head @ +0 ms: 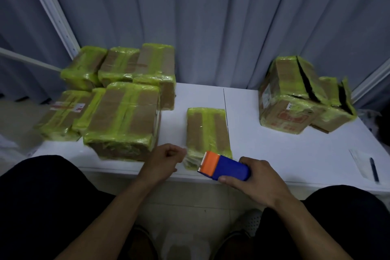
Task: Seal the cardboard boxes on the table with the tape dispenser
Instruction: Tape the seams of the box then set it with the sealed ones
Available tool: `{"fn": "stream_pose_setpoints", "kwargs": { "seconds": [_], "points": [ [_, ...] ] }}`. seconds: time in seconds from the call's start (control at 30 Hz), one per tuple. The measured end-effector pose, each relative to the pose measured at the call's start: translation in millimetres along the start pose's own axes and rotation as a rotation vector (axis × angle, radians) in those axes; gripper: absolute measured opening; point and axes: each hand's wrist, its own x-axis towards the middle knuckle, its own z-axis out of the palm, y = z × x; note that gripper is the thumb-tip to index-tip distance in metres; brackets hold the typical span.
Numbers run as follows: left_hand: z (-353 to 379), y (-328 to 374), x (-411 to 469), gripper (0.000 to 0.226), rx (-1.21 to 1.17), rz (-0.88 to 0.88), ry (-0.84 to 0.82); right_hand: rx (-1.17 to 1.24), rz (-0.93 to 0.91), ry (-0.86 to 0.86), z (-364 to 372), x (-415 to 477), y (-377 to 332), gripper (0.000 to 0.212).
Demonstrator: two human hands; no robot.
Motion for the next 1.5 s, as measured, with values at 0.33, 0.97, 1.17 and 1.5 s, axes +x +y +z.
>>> {"fn": "stream_pose_setpoints", "kwargs": {
  "seconds": [0.33, 0.97, 1.17, 1.5],
  "points": [
    [2.1, -15.6, 2.5, 0.006, -0.154, 0.038, 0.188, -0.05, -0.025, -0.03, 5.4, 1.8, -15.6, 0.046],
    [24.5, -55.5, 48.5, 0.009, -0.432, -0.165, 0.22, -0.536, -0.016, 0.003, -4.2, 29.4, -43.6, 0.062],
    [28.6, -70.0, 64.3, 0.005, -0.371, -0.211, 0.203, -0.642, 0.018, -0.041, 1.2, 48.8, -53.4, 0.065],
    [44.5, -76.3, 75.4, 0.008, -0.258, -0.188, 0.147, -0.654, 0.106, -0.107, 6.2, 67.3, -48.8, 0.074]
  ]
}}
